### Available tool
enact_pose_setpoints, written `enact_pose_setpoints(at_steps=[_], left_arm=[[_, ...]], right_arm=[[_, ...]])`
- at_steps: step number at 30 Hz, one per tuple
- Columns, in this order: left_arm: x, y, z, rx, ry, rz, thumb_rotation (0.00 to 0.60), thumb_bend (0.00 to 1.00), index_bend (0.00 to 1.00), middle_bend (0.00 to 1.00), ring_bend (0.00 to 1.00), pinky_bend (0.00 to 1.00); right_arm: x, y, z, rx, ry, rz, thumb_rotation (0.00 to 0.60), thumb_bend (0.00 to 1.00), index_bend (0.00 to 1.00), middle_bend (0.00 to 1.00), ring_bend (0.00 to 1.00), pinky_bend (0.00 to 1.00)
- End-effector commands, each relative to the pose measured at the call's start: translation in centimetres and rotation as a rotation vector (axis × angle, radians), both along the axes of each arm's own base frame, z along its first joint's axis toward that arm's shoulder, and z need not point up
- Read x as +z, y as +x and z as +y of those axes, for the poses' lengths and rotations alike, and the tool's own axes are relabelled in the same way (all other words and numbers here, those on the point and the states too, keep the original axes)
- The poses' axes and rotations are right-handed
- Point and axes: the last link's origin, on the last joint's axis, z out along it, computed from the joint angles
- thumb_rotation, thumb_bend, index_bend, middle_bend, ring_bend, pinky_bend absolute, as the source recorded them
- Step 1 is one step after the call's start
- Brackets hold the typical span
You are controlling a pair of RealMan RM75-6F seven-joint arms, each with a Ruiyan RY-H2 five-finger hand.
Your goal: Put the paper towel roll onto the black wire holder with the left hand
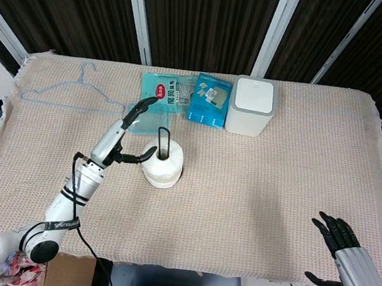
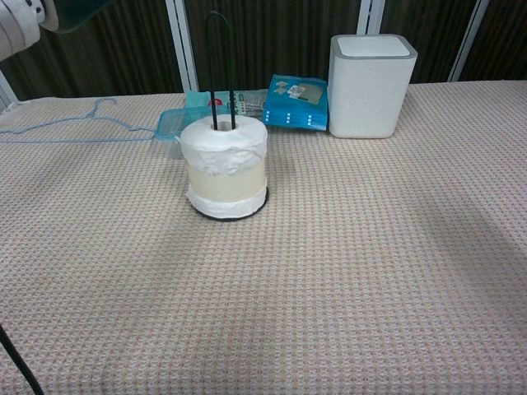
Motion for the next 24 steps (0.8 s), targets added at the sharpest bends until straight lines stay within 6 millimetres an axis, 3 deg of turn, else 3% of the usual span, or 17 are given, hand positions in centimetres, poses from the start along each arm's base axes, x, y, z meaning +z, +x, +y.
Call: enact_pose_setpoints(at_steps=[1,5,12,15,17,24], left_arm=[[0.5,-2.4,-2.5,-0.035,0.058,0.113,0.600,0.38,0.00,0.02,0.00,0.07],[1.5,-8.2,-5.8,-0.022,0.182,0.319,0.600,0.40,0.00,0.03,0.00,0.07],[2.2,-21.7,-14.4,0.054,0.289,0.811,0.600,0.40,0.00,0.03,0.00,0.05],[1.6,-25.3,-16.6,0.169,0.359,0.952,0.600,0.41,0.00,0.01,0.00,0.04],[1.4,-25.7,-17.0,0.157,0.355,1.030,0.600,0.42,0.00,0.00,0.00,0.02],[1.8,-25.2,-16.8,0.156,0.469,1.023,0.600,0.42,0.00,0.00,0.00,0.02]], right_arm=[[0.0,0.0,0.1,0.002,0.002,0.002,0.600,0.14,0.00,0.00,0.00,0.00],[-0.2,-0.1,0.1,-0.003,0.007,0.012,0.600,0.14,0.00,0.00,0.00,0.00],[-1.4,0.0,-0.1,-0.016,0.032,0.051,0.600,0.14,0.00,0.00,0.00,0.00],[-1.6,0.1,-0.2,-0.013,0.017,0.053,0.600,0.14,0.00,0.00,0.00,0.00],[-1.8,0.2,-0.2,-0.007,0.001,0.055,0.600,0.14,0.00,0.00,0.00,0.00],[-2.2,0.1,-0.1,-0.013,-0.013,0.082,0.600,0.14,0.00,0.00,0.00,0.00]])
